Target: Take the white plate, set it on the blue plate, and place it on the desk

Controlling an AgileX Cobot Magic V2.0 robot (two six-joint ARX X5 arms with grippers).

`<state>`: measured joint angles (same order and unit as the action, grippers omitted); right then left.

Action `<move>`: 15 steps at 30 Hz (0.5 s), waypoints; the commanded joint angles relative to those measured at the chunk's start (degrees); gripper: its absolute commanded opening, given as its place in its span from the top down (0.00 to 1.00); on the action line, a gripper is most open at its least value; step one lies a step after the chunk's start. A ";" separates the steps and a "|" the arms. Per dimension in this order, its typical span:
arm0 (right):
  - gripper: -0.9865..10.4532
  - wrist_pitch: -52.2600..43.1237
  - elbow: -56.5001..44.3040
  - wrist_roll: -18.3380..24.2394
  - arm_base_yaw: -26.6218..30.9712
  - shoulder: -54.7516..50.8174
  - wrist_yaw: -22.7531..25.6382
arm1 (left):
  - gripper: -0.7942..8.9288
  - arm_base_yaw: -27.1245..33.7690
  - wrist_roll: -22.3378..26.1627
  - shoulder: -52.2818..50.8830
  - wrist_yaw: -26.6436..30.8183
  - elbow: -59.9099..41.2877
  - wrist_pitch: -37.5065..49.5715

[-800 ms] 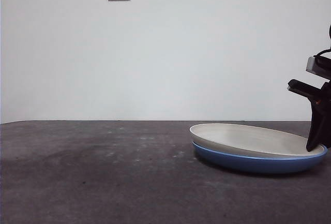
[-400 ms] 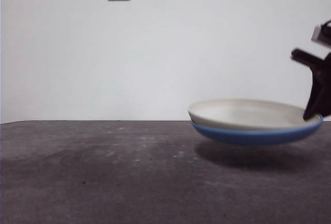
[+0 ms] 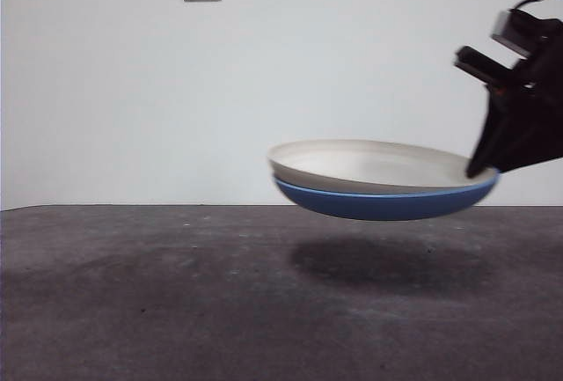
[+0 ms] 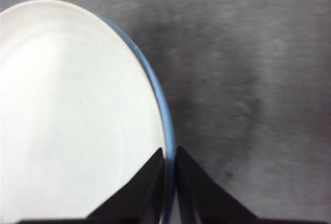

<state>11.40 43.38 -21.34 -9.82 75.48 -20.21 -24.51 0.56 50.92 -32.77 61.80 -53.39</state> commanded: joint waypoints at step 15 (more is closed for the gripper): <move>0.90 -9.38 3.54 -7.69 -11.47 12.81 3.82 | 0.60 -0.26 0.50 0.39 -0.11 0.59 0.68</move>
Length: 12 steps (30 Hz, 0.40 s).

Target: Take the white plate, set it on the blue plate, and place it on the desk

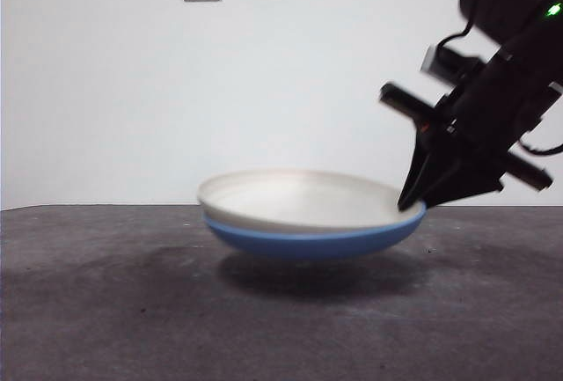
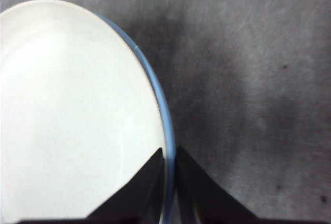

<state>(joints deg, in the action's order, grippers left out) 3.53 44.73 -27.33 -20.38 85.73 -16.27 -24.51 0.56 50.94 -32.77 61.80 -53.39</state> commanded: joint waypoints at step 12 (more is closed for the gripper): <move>0.90 -1.66 10.19 -1.77 -2.73 13.27 0.26 | 0.60 -0.26 0.48 0.37 -0.11 0.59 0.61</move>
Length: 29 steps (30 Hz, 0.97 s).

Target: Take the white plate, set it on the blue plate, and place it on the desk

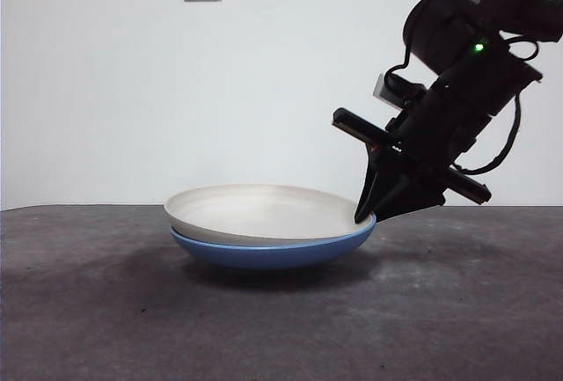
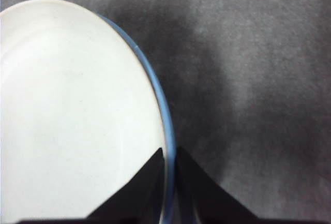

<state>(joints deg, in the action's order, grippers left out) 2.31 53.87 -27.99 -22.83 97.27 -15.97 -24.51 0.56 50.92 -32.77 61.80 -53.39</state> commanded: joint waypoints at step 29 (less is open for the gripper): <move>0.63 5.55 1.09 2.60 -0.28 -5.35 2.73 | 0.60 -0.26 0.48 0.39 -0.09 0.59 0.61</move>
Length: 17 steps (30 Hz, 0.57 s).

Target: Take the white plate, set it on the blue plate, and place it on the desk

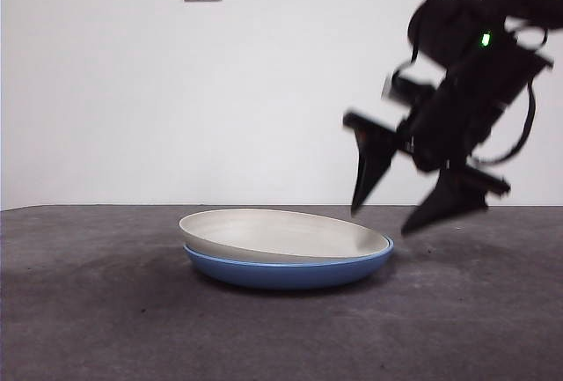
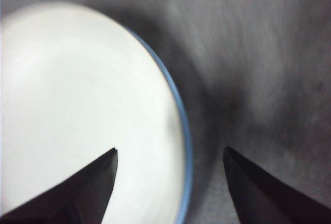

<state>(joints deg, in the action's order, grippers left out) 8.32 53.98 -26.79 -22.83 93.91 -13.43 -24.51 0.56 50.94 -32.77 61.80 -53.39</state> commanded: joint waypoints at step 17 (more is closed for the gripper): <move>0.63 22.99 1.01 13.92 -0.35 -30.91 -8.87 | 0.60 -0.26 0.50 0.37 -0.09 0.59 0.66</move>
<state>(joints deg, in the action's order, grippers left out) 30.72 53.98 -14.92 -22.83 63.09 -21.76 -24.51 0.56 50.94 -32.77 61.80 -53.39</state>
